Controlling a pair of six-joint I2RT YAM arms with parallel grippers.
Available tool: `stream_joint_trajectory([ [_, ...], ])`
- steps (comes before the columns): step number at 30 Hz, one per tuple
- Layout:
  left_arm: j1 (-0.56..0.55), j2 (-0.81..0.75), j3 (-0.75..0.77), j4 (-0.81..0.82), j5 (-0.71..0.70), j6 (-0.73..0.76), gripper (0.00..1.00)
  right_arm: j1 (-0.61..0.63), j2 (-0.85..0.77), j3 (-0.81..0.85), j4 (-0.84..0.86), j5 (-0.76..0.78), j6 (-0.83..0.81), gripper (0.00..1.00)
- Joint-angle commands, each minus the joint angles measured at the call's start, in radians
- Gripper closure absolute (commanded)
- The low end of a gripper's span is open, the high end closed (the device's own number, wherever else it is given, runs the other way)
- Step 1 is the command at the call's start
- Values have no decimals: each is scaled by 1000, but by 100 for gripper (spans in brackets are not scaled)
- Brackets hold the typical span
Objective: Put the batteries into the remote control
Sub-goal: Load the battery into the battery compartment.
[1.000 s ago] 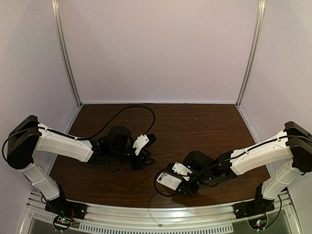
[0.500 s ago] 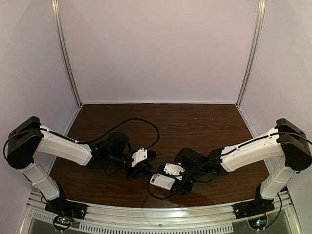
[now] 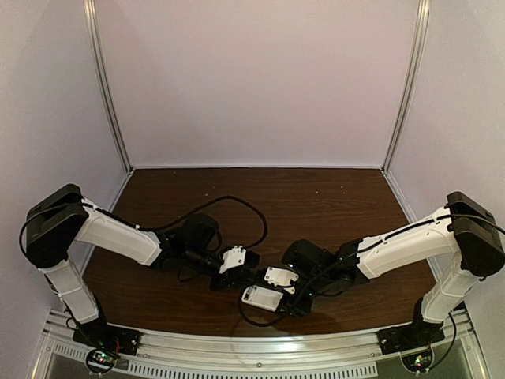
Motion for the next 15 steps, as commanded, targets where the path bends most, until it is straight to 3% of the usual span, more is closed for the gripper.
stream_joint_trajectory([
  [1,1,44,43,6,37,40,79,9,13,10,-38,-14,-10,100],
  [15,3,115,83,-9,45,40,81,13,17,9,-37,-20,-10,100],
])
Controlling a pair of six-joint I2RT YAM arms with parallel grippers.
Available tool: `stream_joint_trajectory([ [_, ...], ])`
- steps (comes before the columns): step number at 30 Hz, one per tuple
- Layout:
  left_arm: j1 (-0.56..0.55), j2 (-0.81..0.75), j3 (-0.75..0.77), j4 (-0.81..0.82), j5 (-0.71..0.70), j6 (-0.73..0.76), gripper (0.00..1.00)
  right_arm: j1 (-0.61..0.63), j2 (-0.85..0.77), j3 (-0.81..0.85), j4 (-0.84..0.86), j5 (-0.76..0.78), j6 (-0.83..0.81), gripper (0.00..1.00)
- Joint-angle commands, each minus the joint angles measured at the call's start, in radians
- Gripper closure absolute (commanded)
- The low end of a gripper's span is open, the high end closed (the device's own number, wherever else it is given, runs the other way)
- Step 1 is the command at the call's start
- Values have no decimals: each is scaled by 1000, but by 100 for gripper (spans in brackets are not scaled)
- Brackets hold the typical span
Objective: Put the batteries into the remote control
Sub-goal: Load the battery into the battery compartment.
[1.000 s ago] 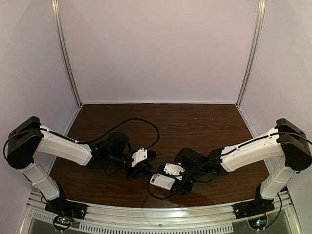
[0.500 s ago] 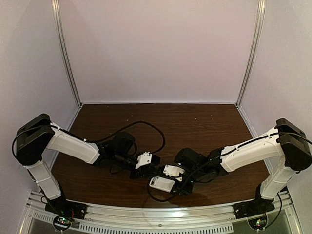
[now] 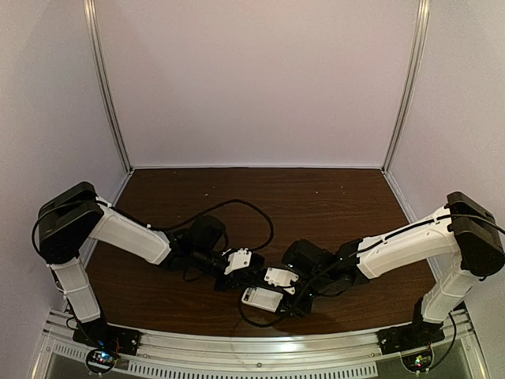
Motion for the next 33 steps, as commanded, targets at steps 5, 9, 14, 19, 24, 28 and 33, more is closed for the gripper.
stream_joint_trajectory([
  [5,12,30,21,-19,30,1,84,11,16,10,-33,-7,-9,100],
  [9,13,34,17,-26,29,-2,85,12,18,10,-33,-6,-8,100],
  [14,13,34,6,-19,34,-10,84,11,17,10,-32,-5,-7,100],
  [19,13,34,-3,-28,43,-10,91,11,19,10,-31,6,-2,100],
  [24,13,34,-15,-34,45,-11,93,9,22,10,-31,27,10,100],
  [28,13,36,-21,-48,59,-14,94,5,23,11,-32,43,22,100],
  [33,13,35,-28,-66,65,-16,93,3,15,9,-33,54,23,100],
])
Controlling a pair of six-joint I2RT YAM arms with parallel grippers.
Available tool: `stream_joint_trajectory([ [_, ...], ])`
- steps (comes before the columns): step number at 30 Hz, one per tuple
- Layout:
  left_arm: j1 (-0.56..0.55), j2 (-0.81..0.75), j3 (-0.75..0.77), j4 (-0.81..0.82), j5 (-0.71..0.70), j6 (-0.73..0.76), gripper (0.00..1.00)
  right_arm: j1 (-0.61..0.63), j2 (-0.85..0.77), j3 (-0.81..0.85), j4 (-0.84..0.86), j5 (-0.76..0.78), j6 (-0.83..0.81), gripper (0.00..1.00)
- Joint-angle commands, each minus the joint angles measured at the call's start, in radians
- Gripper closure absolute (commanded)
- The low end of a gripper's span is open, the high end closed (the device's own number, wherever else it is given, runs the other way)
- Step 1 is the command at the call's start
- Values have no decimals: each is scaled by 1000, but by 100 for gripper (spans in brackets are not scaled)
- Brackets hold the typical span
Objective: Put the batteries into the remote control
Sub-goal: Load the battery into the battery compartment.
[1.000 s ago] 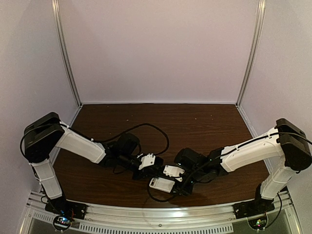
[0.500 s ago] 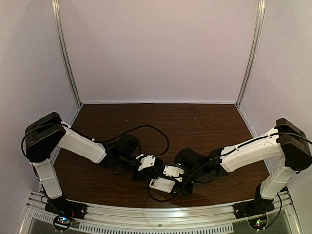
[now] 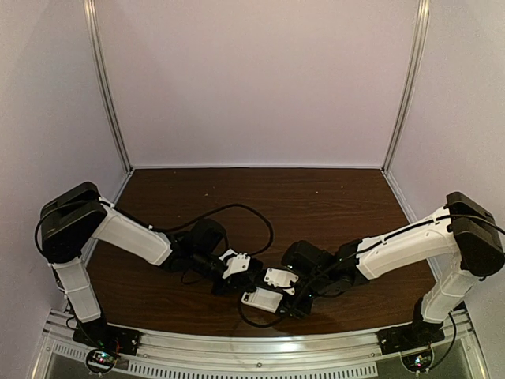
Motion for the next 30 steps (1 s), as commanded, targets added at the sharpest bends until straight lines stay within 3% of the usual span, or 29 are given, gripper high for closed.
stream_joint_trajectory([
  [1,9,16,-22,-27,18,-8,93,1,11,8,-32,44,13,100],
  [10,9,-23,-10,2,26,-23,79,1,21,12,-33,28,3,100],
  [17,24,-83,11,21,-1,-15,78,2,21,13,-33,24,0,100],
  [30,35,-5,47,-7,0,-2,77,3,19,11,-31,23,0,100],
])
